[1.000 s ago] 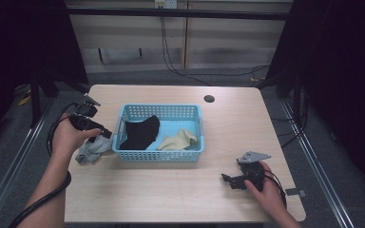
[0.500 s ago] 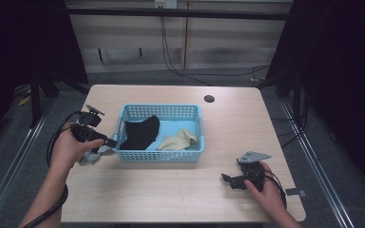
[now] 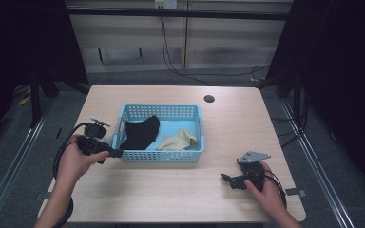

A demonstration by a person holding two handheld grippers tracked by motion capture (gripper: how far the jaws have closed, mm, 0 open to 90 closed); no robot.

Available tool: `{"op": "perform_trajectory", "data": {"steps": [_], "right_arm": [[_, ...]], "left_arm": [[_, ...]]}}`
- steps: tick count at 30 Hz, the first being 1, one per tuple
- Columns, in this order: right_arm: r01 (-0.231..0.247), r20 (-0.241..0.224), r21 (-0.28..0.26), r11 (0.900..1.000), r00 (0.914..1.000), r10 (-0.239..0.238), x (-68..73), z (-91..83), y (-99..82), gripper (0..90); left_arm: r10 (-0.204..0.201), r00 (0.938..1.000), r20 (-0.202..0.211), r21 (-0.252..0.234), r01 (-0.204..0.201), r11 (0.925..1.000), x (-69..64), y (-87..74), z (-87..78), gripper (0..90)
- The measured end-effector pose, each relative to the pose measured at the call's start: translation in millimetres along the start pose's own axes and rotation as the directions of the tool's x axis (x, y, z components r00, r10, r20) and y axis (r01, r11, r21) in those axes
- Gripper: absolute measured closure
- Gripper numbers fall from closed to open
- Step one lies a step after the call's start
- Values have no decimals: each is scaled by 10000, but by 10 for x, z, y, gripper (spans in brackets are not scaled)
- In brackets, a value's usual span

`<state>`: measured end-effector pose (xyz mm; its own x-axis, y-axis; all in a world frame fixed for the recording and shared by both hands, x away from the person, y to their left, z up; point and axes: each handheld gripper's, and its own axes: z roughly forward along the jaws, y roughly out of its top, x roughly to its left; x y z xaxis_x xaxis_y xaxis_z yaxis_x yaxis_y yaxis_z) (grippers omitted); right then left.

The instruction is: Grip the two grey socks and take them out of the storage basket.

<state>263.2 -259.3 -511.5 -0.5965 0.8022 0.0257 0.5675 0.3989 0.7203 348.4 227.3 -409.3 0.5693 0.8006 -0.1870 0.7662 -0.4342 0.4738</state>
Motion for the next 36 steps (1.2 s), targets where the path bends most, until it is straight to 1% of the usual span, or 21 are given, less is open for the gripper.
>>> {"op": "perform_trajectory", "data": {"steps": [3, 4, 6, 7, 8, 11, 15, 16, 17, 20, 22, 23, 24, 25, 27, 28, 29, 30, 33, 34, 36], "right_arm": [[6, 3, 0, 10000, 10000, -6, 0, 0, 0, 115], [7, 3, -1, 10000, 10000, -7, 0, 0, 0, 115], [-3, 3, 2, 10000, 10000, 3, 0, 0, 0, 115], [-6, 2, 2, 10000, 10000, 6, 0, 0, 0, 115], [-4, 2, 3, 10000, 10000, 4, 0, 0, 0, 115], [-7, 0, 2, 10000, 10000, 7, 0, 0, 0, 115], [-6, 1, 3, 10000, 10000, 6, 0, 0, 0, 115], [9, 2, -2, 10000, 10000, -9, -1, 0, 0, 115], [-6, 0, 3, 10000, 10000, 6, 0, 0, 0, 115], [-1, 1, 1, 10000, 10000, 1, 0, 0, 0, 115], [-5, 1, 1, 10000, 10000, 5, 0, 0, 0, 115], [8, 2, -3, 10000, 10000, -8, -1, 0, 0, 115], [4, 2, -1, 10000, 10000, -4, 0, 0, 0, 115], [-1, 3, 1, 10000, 10000, 1, 0, 0, 0, 115], [-8, 1, 3, 10000, 10000, 8, 1, 0, 0, 115], [-25, 0, 7, 10000, 10000, 25, 2, 0, 0, 115], [-20, 2, 6, 10000, 10000, 20, 1, 0, 0, 115], [-6, 1, 3, 10000, 10000, 6, 0, 0, 0, 115], [8, 1, -2, 10000, 10000, -8, -1, 0, 0, 115], [4, 1, 0, 10000, 10000, -4, 0, 0, 0, 115], [2, 0, -1, 10000, 10000, -2, 0, 0, 0, 115]], "left_arm": [[26, 9999, 162, -125, -24, 9999, -45, -62, 96, 302], [78, 9998, 164, -92, -76, 9999, -66, -84, 134, 301], [111, 9998, 143, -191, -108, 9998, -99, -112, 185, 300], [202, 9996, 187, -178, -198, 9996, -115, -128, 212, 298], [267, 9995, 146, -185, -264, 9995, -132, -144, 240, 298], [505, 9986, -159, -146, -508, 9986, -176, -201, 317, 269], [615, 9978, -264, -267, -622, 9977, -196, -267, 378, 270], [661, 9971, -368, -322, -673, 9972, -203, -288, 390, 270], [674, 9970, -382, -433, -691, 9967, -211, -314, 410, 267], [781, 9945, -703, -751, -833, 9937, -233, -406, 477, 256], [987, 9909, -916, -784, -1060, 9913, -249, -468, 523, 238], [950, 9912, -921, -917, -1035, 9904, -263, -495, 545, 233], [1168, 9892, -885, -765, -1237, 9894, -272, -519, 555, 226], [1125, 9899, -858, -795, -1193, 9897, -283, -535, 565, 220], [1179, 9894, -846, -864, -1252, 9884, -286, -569, 579, 218], [1284, 9879, -868, -873, -1360, 9869, -287, -585, 587, 214], [1299, 9871, -939, -911, -1385, 9862, -292, -602, 597, 214], [1318, 9862, -1001, -878, -1407, 9861, -293, -616, 609, 212], [1364, 9859, -968, -806, -1443, 9862, -302, -639, 650, 209], [1424, 9846, -1015, -772, -1505, 9856, -309, -641, 655, 205], [1388, 9857, -952, -793, -1465, 9860, -313, -641, 656, 199]]}}
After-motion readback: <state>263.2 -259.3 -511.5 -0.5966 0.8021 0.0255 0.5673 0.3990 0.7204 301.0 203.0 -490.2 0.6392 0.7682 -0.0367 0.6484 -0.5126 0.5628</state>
